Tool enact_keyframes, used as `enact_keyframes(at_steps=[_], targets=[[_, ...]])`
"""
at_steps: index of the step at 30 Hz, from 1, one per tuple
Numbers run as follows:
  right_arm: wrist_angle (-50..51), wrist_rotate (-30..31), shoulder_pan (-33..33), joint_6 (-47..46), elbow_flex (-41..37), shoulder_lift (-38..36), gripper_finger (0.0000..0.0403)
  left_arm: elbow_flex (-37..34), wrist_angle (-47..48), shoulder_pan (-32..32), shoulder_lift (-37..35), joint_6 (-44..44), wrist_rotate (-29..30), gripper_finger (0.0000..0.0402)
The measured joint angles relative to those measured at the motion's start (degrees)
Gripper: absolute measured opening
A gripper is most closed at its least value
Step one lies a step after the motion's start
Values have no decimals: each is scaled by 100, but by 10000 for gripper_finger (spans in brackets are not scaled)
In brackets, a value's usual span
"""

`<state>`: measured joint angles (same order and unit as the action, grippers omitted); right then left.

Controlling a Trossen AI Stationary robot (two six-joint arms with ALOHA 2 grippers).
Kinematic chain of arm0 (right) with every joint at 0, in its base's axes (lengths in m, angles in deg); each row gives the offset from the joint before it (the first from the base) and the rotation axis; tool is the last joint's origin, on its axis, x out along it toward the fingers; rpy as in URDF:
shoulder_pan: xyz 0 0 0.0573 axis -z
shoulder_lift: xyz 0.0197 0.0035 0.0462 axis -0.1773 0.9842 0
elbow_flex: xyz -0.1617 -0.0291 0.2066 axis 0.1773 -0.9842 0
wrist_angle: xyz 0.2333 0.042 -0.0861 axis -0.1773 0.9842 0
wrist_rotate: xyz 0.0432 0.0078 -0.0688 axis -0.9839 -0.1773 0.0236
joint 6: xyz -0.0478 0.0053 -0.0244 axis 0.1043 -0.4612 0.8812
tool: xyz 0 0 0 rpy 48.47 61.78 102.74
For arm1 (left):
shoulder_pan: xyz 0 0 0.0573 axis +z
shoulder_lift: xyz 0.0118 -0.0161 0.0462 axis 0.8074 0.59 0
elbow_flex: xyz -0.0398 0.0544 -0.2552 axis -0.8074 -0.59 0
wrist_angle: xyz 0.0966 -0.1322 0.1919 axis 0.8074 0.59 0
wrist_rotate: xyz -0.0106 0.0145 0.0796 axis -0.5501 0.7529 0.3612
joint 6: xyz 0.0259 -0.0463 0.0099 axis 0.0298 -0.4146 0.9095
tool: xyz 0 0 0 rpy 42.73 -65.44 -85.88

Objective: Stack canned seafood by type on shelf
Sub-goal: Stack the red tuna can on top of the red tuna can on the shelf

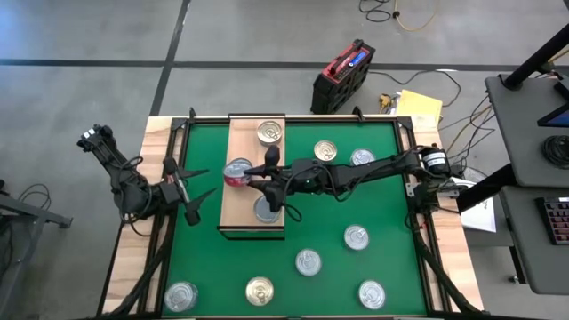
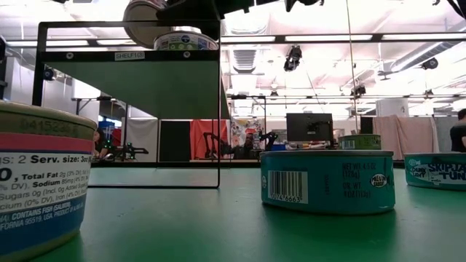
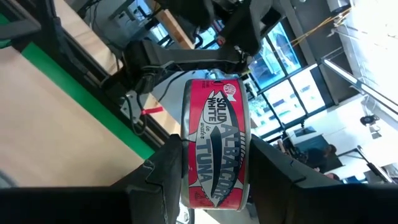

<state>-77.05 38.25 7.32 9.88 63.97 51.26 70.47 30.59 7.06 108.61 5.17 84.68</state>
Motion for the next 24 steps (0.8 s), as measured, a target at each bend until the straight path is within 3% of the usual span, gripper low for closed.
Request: enact_keyframes(at_steps=[9,24], targets=[[148,47,87,140,-9,9,135,138,-2,1,-167,367,518,233],[730,350,118,640,76,24,135,114,47,0,-264,370,525,233]])
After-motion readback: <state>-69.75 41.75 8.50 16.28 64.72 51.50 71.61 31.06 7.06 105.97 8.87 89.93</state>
